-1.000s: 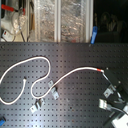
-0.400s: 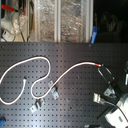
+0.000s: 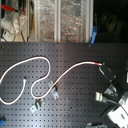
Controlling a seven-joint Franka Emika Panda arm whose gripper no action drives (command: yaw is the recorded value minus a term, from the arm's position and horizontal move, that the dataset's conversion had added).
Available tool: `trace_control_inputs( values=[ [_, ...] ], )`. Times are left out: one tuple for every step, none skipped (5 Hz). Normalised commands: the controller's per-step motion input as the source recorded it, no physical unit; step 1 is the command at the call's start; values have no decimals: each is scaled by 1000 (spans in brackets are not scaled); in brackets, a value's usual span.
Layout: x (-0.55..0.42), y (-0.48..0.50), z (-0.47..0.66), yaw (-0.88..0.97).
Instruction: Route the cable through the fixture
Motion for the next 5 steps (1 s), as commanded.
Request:
trace_control_inputs(
  values=[
    [-36,-33,4,0],
    [-385,-314,114,129],
    [-356,-181,46,314],
    [-45,-31,1,0],
    [-429,-124,6,191]
  ],
)
